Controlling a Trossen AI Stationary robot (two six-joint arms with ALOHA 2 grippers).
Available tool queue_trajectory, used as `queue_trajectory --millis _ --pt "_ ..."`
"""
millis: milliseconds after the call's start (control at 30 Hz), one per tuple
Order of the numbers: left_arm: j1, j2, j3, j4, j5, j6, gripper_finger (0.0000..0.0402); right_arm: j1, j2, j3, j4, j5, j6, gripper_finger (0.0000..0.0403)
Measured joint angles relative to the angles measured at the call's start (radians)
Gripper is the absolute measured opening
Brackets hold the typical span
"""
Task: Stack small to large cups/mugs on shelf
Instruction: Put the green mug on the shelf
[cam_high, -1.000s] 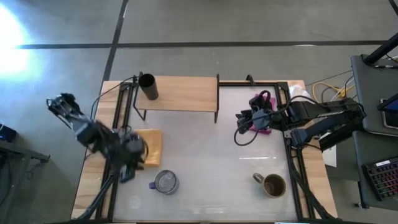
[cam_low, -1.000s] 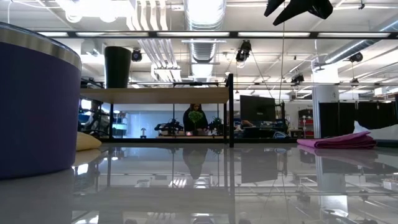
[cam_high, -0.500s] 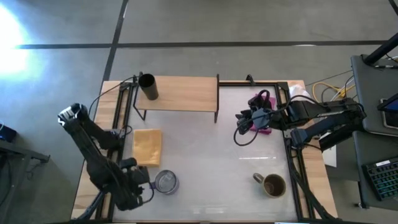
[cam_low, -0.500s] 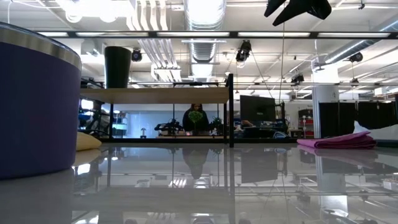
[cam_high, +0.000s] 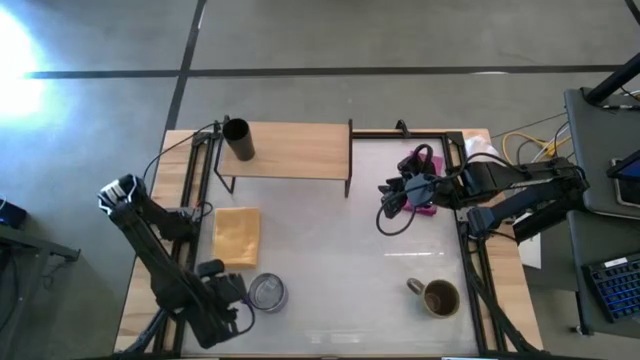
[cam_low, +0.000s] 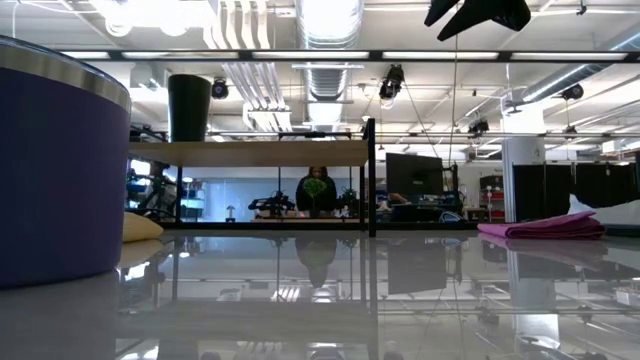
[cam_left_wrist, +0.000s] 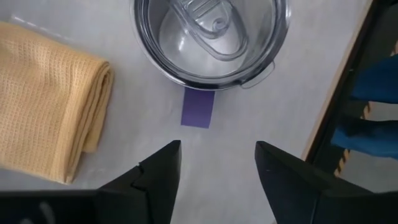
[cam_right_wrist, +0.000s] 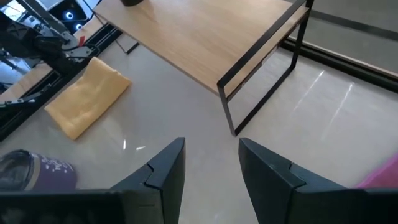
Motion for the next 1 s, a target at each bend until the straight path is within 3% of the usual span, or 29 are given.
queue_trajectory --millis 533,767,1000 --pt "0.024 -0.036 0.0 -0.07 -0.054 0.001 0.0194 0.0 -0.032 0.0 -0.079 -0.088 -0.003 0.0144" --pt "0.08 -0.058 -0.009 -0.1 -0.052 0.082 0.0194 0.029 -0.059 0.0 -0.387 -0.195 0.186 0.0144" --pt "0.156 -0.156 -0.091 -0.093 -0.039 0.158 0.0194 0.183 -0.058 0.0 -0.553 -0.294 0.429 0.0144"
